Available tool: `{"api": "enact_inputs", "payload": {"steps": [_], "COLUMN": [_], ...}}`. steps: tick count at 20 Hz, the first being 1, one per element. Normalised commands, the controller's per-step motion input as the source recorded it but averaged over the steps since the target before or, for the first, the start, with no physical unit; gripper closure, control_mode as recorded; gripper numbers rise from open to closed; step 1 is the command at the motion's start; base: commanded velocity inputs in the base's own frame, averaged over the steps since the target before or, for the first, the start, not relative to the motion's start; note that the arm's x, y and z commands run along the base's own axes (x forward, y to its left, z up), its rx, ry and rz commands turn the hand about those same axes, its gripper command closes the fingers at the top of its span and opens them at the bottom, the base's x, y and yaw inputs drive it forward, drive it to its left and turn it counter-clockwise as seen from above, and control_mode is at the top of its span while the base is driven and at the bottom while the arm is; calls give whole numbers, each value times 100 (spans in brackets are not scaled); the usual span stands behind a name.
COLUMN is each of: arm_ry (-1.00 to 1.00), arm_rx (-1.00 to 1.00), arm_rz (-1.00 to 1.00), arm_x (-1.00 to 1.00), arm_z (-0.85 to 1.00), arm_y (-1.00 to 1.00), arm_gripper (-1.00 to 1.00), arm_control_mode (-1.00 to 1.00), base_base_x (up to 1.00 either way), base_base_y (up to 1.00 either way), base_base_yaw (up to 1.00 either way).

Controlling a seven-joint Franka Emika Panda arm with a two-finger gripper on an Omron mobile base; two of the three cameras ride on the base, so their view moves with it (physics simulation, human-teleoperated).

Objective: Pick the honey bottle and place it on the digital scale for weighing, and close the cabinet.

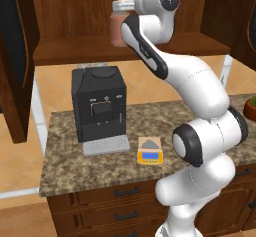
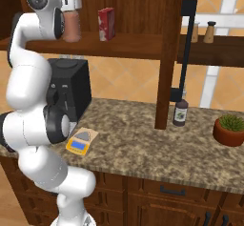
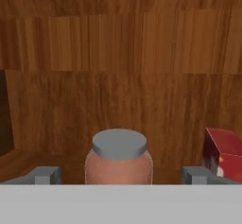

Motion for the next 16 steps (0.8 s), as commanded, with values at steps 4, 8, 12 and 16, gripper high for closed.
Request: {"api": "enact_inputs", "payload": {"steps": [4,8,12,16], "arm_ry": [-2,-5,-1,-3], "arm_rx": [0,1,2,0], "arm_rz": [0,0,0,0], "arm_x": [14,5,22,41], "arm_z": [-24,-38,-14,-15], "arm_y": [9,10,2,4], "arm_gripper": [-100,-100,-100,-100], "arm_control_mode": [-100,-100,-100,-100], "base_base_x": [0,0,0,0], "base_base_y": [0,0,0,0], "base_base_yaw": [0,0,0,0]}}
